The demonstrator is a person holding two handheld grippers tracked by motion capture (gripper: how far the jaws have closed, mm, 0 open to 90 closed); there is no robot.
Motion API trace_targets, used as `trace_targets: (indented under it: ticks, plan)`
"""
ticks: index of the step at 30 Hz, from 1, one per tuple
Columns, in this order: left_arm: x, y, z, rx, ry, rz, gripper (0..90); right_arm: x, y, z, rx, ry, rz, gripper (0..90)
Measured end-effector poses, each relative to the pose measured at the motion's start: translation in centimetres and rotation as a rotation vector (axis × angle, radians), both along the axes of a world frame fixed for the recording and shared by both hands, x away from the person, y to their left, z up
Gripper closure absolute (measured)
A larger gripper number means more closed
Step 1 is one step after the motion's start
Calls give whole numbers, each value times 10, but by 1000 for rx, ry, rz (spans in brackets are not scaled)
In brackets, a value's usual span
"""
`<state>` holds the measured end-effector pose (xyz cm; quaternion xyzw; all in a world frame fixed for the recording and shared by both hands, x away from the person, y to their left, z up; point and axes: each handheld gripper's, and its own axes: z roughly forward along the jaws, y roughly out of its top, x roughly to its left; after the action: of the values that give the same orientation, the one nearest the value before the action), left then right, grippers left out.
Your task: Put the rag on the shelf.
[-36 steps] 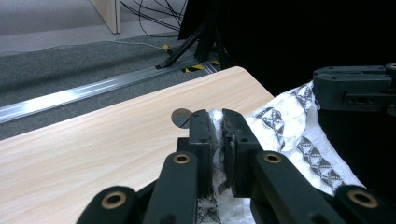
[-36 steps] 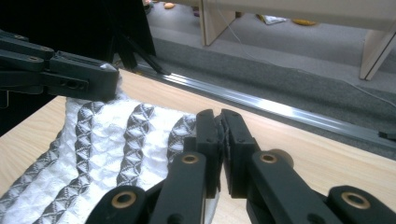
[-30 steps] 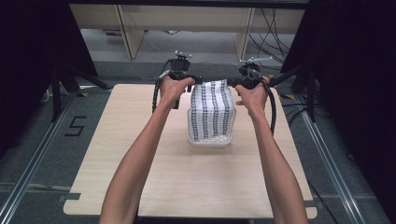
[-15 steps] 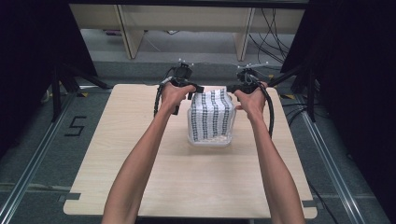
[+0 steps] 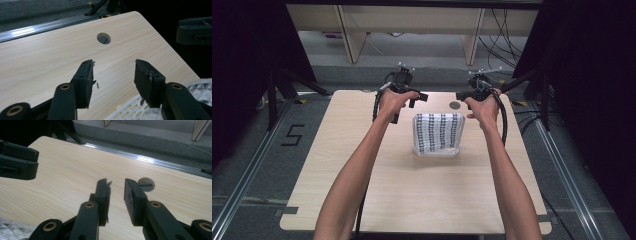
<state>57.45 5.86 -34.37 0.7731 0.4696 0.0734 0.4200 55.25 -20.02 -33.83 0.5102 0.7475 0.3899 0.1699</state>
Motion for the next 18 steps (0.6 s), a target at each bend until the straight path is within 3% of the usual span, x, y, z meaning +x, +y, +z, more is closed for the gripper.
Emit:
trace_targets:
  ticks: [9, 16, 18]
  plan:
    - [-9, 4, 9, -5, -4, -15, 436, -4, -2, 5, -2, -5, 1, 685]
    - [-18, 9, 17, -7, -18, -17, 418, -7, -7, 9, 9, -38, 5, 622]
    - [-21, 11, 19, -1, -20, -15, 411, -9, -8, 12, 12, -26, 0, 606]
